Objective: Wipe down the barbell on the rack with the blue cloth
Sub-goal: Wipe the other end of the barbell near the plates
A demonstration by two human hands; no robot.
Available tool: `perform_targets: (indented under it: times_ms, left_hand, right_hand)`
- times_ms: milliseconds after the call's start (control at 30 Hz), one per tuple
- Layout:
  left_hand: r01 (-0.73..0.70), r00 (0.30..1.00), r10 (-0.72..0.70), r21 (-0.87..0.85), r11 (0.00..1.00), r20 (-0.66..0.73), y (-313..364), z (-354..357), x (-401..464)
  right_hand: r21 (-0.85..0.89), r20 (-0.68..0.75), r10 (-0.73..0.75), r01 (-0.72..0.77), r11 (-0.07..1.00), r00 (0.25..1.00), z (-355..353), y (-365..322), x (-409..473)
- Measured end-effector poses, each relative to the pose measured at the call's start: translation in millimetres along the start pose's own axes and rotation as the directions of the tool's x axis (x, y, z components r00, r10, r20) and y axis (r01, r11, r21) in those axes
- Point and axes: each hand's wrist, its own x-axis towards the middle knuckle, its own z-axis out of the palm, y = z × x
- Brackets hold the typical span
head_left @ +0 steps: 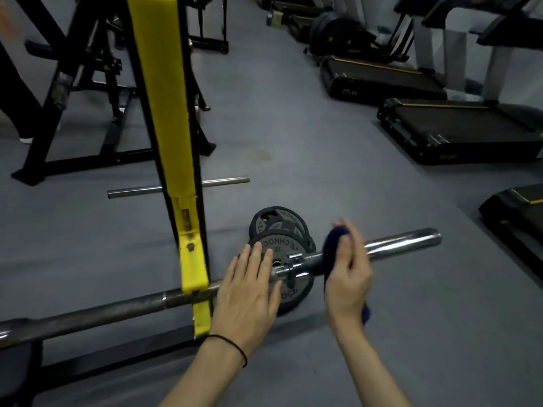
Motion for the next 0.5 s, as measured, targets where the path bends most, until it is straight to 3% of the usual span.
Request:
perform_targets:
  times_ms: [33, 100, 167, 233, 300, 367, 433, 500]
  left_hand:
    - [0.013, 1.000, -0.013, -0.006, 1.000, -0.001, 3.5, 8.0, 8.2]
    - [0.011, 1.000, -0.011, -0.006, 1.000, 0.001, 12.3, 24.1, 19.1]
    - [-0.024, 1.000, 0.024, -0.002, 1.000, 0.013, 24.0, 38.6, 21.2]
    - [-0.013, 0.999, 0.014, -0.017, 1.000, 0.032, 35.8, 47.2, 20.1]
    - [0.040, 0.999, -0.039, -0.022, 0.999, 0.030, 44.6, 51.8, 24.2]
    - [0.055, 0.998, -0.055, -0.023, 0.998, 0.010, 48.1, 55.4, 30.7]
    - [0.035, 0.999, -0.035, -0.005, 0.999, -0.016, 47.8, 60.2, 36.8]
    - [0.044, 0.999, -0.044, -0.005, 0.999, -0.028, 46.8, 62.5, 43.5]
  right_hand:
    - [-0.065, 0.177, -0.039, 0.051, 0.997, 0.983, 5.7, 15.2, -2.9]
    - [-0.238, 0.485, -0.157, 0.303, 0.923, 0.860, 8.0, 54.6, -7.1]
    - [-0.302, 0.628, -0.243, 0.519, 0.800, 0.740, -6.0, 89.0, -0.6]
    - [-0.385, 0.574, -0.225, 0.502, 0.774, 0.787, -30.4, 115.3, 14.9]
    - [-0.492, 0.404, -0.114, 0.321, 0.809, 0.908, -52.8, 134.7, 30.8]
    - [-0.513, 0.254, -0.040, 0.170, 0.841, 0.966, -50.2, 139.2, 28.9]
    - [-0.478, 0.309, -0.072, 0.220, 0.850, 0.948, -24.2, 124.1, 8.7]
    - [-0.393, 0.477, -0.155, 0.367, 0.843, 0.865, -5.6, 106.3, -10.3]
